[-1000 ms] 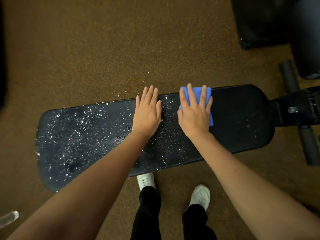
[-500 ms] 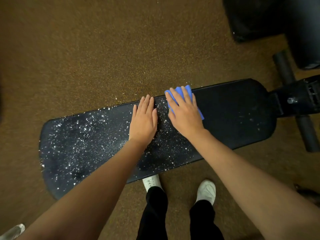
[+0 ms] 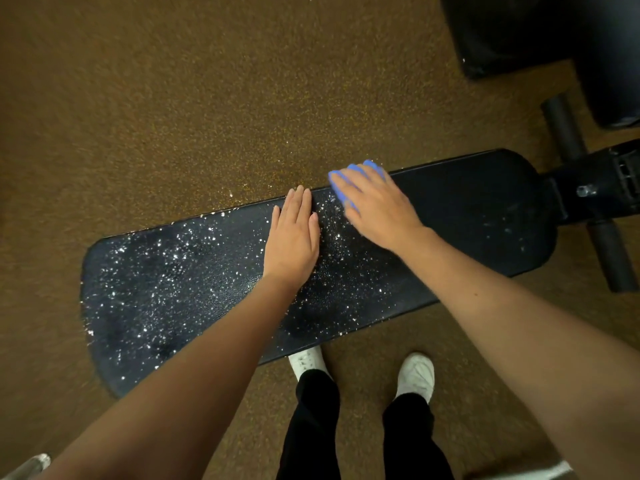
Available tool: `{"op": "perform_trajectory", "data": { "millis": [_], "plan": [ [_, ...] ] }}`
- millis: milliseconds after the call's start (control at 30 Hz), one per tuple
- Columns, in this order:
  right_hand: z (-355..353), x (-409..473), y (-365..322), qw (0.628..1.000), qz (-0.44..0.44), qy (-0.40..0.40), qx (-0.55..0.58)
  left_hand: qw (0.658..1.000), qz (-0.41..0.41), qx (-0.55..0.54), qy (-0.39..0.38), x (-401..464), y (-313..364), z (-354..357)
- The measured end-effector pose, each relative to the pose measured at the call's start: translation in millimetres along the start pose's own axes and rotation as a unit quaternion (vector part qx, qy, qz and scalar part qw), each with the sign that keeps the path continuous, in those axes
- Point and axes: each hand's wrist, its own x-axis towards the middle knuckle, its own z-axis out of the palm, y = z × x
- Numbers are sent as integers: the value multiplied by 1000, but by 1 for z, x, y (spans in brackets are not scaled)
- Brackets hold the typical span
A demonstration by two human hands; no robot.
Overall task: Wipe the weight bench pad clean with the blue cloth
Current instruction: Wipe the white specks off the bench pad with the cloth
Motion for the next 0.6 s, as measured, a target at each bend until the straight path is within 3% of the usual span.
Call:
{"op": "perform_trajectory", "data": {
  "millis": [167, 267, 367, 433, 600],
  "plan": [
    [0, 0, 2, 990, 138, 40, 10, 1000, 4, 6, 1, -1, 0, -1],
    [5, -12, -16, 998, 56, 4, 0, 1000, -3, 8, 1, -1, 1, 1],
    [1, -27, 6, 997, -76, -22, -21, 1000, -3, 13, -1, 0, 2, 1],
    [0, -33, 26, 992, -120, -30, -34, 1000, -3, 15, -5, 0, 2, 0],
    [-1, -21, 5, 995, 100, 5, 22, 1000, 1, 27, -4, -1, 1, 0]
  ]
}}
